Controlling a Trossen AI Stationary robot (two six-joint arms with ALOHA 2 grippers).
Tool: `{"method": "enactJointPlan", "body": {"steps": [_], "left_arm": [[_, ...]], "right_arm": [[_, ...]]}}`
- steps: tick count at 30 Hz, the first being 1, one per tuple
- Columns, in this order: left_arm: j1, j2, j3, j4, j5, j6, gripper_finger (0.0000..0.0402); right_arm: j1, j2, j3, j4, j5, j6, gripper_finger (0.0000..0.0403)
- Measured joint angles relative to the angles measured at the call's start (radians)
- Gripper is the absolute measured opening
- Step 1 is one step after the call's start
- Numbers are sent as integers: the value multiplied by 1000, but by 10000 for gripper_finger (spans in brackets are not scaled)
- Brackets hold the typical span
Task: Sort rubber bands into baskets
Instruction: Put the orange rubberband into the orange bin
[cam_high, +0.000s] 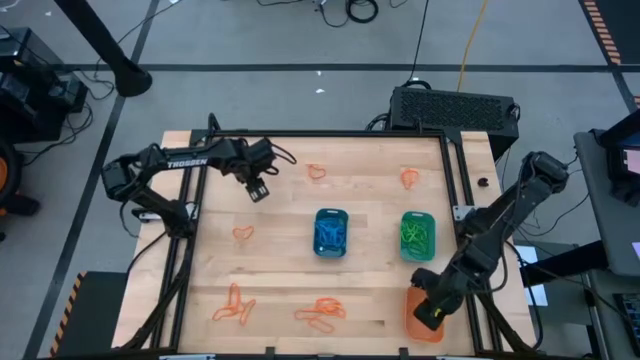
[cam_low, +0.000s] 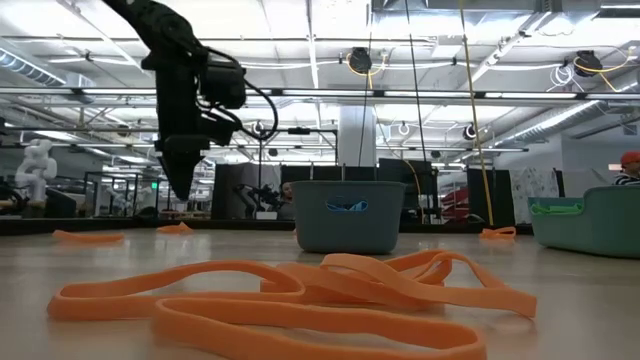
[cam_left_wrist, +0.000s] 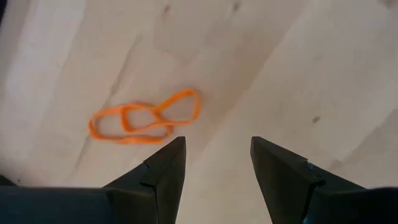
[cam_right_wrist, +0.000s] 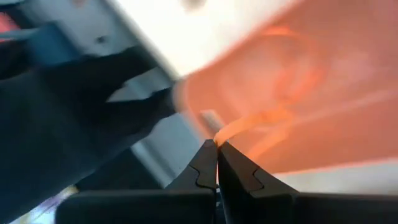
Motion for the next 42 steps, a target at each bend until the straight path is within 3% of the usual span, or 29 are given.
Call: {"method": "enactJointPlan", "body": {"steps": [7, 15, 28, 35, 38, 42], "left_arm": [[73, 0, 0, 31, -1, 25, 189], [142, 64, 1, 44, -7, 76, 189], [126, 210, 1, 89, -6, 125, 189], [126, 233, 5, 89, 38, 178, 188], [126, 233, 5, 90, 42, 182, 169], [123, 235, 4, 87, 41, 176, 96]], "right_arm": [[39, 0, 0, -249, 71, 58, 0], [37, 0, 0, -278, 73, 49, 5], [37, 0, 0, -274, 70, 74, 110], [37, 0, 0, -205, 61, 74, 142], [31, 0, 0, -160, 61, 74, 146], [19, 0, 0, -125, 62, 73, 148]]}}
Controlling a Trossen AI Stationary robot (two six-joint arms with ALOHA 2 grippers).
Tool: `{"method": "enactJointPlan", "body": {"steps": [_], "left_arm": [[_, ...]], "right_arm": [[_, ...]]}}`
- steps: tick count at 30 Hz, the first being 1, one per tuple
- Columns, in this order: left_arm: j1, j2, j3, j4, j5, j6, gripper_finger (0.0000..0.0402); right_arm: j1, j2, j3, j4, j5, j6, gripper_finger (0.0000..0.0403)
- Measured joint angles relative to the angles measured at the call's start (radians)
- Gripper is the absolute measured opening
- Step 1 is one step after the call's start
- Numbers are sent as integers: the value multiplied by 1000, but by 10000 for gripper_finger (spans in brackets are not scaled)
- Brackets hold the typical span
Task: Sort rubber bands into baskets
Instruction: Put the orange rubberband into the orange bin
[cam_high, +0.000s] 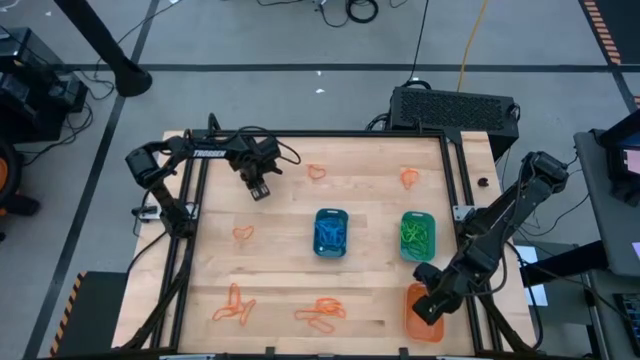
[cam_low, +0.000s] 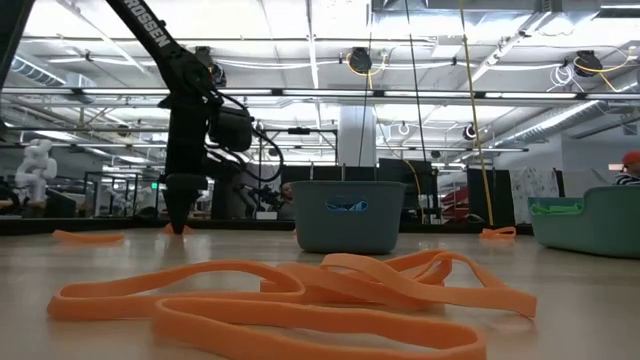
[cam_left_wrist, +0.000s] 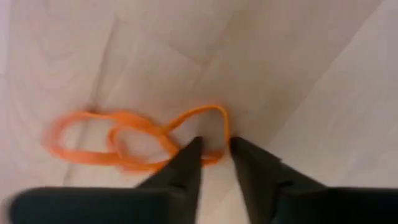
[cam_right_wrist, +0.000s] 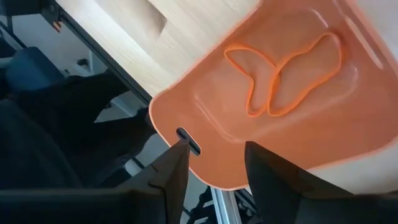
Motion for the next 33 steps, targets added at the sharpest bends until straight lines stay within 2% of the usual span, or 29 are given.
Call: {"method": "enactJointPlan", "body": {"steps": [3, 4, 15, 25, 31, 33], "left_arm": [[0, 0, 2, -4, 6, -25, 25], [0, 1, 6, -9, 5, -39, 13], [-53, -26, 71, -81, -19, -53, 3], [-77, -201, 110, -89, 35, -80, 1], [-76, -320, 110, -71, -4, -80, 1], [-76, -354, 110, -72, 40, -81, 1]], "right_arm": [[-10, 0, 0, 4, 0, -5, 148], [-12, 0, 0, 4, 0, -6, 148], [-37, 0, 0, 59, 0, -25, 148], [-45, 0, 0, 131, 12, -67, 148], [-92, 0, 0, 128, 158, -169, 148], [-116, 0, 0, 146, 208, -223, 148]]}}
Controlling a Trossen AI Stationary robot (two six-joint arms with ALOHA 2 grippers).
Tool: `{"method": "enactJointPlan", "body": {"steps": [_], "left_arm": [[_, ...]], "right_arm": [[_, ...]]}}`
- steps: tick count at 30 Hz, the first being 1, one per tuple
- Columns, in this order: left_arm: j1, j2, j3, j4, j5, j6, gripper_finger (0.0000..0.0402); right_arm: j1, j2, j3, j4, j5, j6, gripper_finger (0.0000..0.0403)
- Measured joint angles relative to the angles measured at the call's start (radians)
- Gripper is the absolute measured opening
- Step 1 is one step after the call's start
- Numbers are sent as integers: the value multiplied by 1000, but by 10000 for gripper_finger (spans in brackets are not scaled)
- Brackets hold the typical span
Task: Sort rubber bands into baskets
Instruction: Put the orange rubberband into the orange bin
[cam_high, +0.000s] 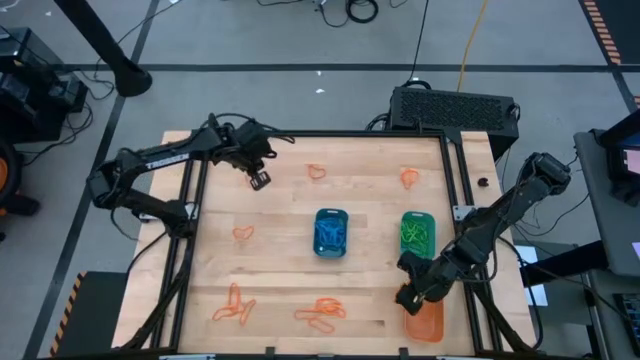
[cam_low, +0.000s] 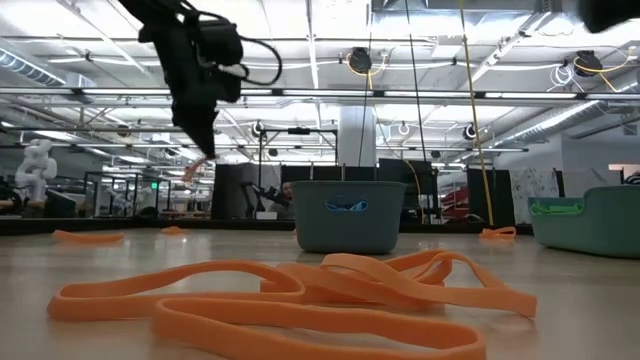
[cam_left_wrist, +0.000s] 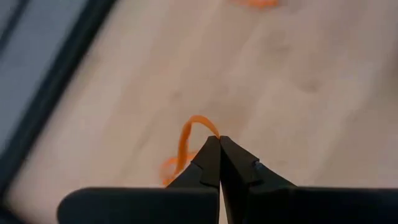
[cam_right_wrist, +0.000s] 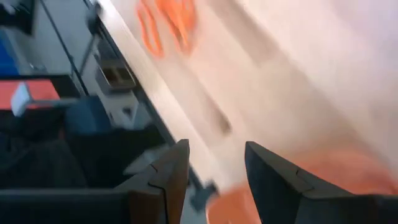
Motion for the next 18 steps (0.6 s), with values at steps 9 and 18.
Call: {"method": "enactJointPlan", "body": {"steps": [9, 18], "left_arm": [[-105, -69, 0, 195, 484, -230, 0], [-360, -68, 0, 591, 503, -475, 0]], "right_arm": [[-163, 0, 0, 235, 209, -391, 148], [-330, 0, 0, 535, 282, -870, 148]]}}
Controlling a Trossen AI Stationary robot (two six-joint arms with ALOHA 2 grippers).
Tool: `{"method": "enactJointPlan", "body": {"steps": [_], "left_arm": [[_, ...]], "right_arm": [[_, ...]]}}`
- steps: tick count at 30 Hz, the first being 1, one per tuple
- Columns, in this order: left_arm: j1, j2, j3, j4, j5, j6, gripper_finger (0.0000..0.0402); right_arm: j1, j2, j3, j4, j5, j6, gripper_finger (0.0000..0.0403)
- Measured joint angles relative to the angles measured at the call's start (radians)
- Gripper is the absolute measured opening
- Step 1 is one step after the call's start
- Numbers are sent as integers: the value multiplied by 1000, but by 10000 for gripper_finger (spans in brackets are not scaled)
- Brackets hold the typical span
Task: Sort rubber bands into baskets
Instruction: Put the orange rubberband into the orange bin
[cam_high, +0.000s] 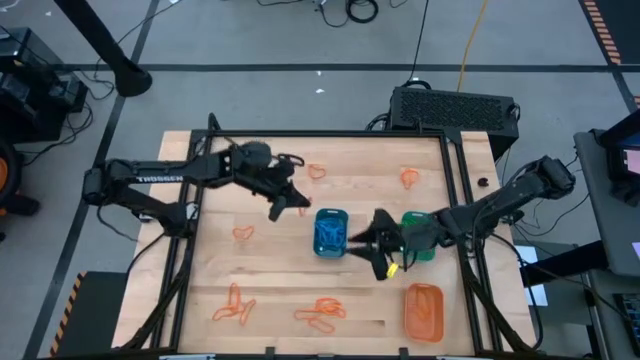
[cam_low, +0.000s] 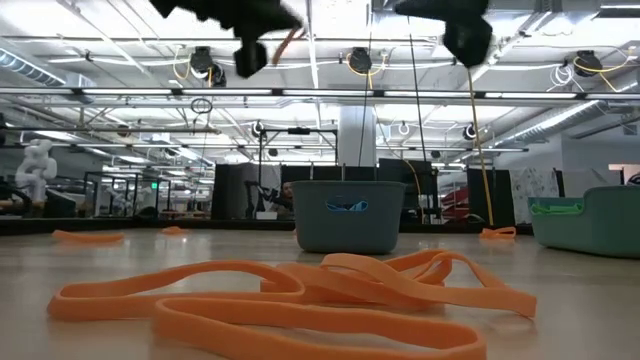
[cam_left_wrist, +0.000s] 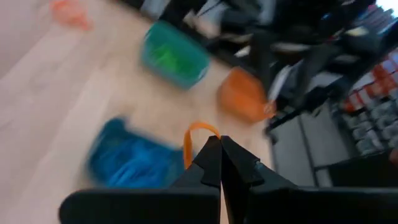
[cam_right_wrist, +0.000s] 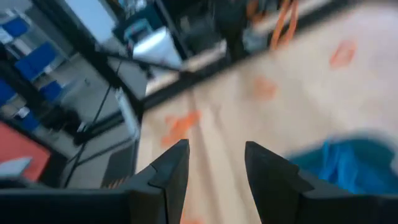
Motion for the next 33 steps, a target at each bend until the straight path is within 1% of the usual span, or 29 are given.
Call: {"method": "enactJointPlan", "body": {"steps": [4, 8, 11, 14, 16, 19, 21, 23, 26, 28, 33], "left_arm": [[-100, 20, 0, 170, -99, -93, 0], [-177, 43, 0, 294, -215, -147, 0], [-217, 57, 0, 342, -279, -169, 0], [-247, 71, 1, 388, -327, -210, 0], [-266, 76, -1, 388, -349, -227, 0], [-286, 89, 0, 407, -413, -232, 0], [-300, 92, 0, 399, -445, -265, 0], [-306, 105, 0, 411, -476, -320, 0], [-319, 125, -1, 423, -491, -369, 0], [-330, 141, -1, 473, -493, -378, 0], [-348, 159, -1, 499, -526, -387, 0]], "right_arm": [[-56, 0, 0, 111, 38, -144, 150], [-101, 0, 0, 180, 34, -220, 163], [-121, 0, 0, 185, 34, -251, 187], [-142, 0, 0, 189, 31, -249, 222], [-161, 1, 0, 203, -4, -247, 248], [-185, 14, 0, 248, -104, -270, 286], [-193, 34, 0, 291, -154, -275, 306], [-198, 49, 0, 303, -181, -274, 321], [-199, 71, 0, 315, -169, -284, 330], [-199, 79, 0, 329, -169, -302, 329], [-199, 90, 0, 360, -171, -315, 304]]}}
